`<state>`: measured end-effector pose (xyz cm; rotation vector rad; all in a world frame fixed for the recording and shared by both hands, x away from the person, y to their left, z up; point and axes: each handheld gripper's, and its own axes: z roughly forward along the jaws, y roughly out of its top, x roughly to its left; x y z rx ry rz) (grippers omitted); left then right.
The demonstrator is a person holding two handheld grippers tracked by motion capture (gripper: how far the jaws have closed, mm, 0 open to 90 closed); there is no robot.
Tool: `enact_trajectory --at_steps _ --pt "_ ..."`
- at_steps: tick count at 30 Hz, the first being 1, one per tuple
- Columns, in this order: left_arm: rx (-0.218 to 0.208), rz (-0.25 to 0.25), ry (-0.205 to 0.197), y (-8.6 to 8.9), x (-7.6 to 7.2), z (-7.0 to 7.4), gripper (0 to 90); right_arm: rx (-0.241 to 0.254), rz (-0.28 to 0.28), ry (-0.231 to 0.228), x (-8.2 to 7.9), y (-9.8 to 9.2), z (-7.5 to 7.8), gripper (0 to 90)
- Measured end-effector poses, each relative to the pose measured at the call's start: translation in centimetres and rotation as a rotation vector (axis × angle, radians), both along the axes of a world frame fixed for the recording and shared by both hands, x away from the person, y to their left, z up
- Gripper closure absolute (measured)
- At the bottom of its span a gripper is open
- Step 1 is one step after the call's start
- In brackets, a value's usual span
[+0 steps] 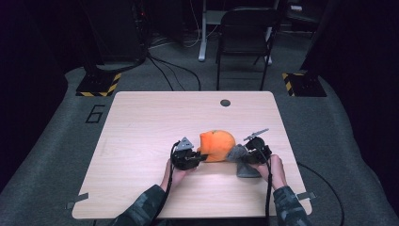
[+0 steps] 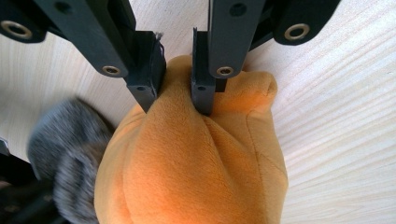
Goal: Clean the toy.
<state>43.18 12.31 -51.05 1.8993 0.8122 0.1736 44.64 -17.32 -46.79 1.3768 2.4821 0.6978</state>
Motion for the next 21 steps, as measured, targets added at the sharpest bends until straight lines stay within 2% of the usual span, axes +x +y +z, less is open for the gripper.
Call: enact_trajectory --at_steps 3,5,7,8,9,12,14,18,19,21 --pt "0.001 0.003 -0.004 -0.1 0.0 0.0 76.5 -0.016 -0.065 -0.016 0.7 -1.0 -0.4 73.0" --pt "0.003 0.003 -0.006 -0.1 0.0 0.0 76.4 -0.016 -0.092 -0.035 0.7 -1.3 -0.1 72.9" --pt "0.005 0.0 -0.006 -0.1 0.0 0.0 76.3 -0.009 -0.117 -0.075 0.3 -1.4 0.9 73.0" --pt "0.002 0.005 -0.007 -0.1 -0.1 0.0 76.3 0.01 -0.119 -0.096 0.0 -1.4 1.8 72.9" --pt "0.008 -0.001 -0.007 -0.1 -0.1 0.0 76.3 0.029 -0.121 -0.138 -0.3 -1.3 2.8 72.9" --pt "0.014 0.003 -0.022 -0.3 -0.2 0.0 76.2 0.095 -0.077 -0.224 -1.7 0.2 5.7 73.0" --pt "0.017 -0.001 -0.02 -0.3 -0.1 0.1 76.1 0.1 -0.016 -0.259 -2.4 2.2 7.1 73.0" --pt "0.016 -0.001 -0.029 -0.2 -0.1 0.0 75.8 0.071 0.066 -0.246 -2.4 6.2 7.4 73.1" --pt "0.009 0.004 -0.021 -0.3 -0.1 0.0 75.5 0.044 0.069 -0.249 -2.0 6.8 7.1 73.3" --pt "0.005 -0.005 -0.018 -0.1 0.0 -0.1 74.4 0.008 0.066 -0.208 -1.3 7.6 6.3 73.7"
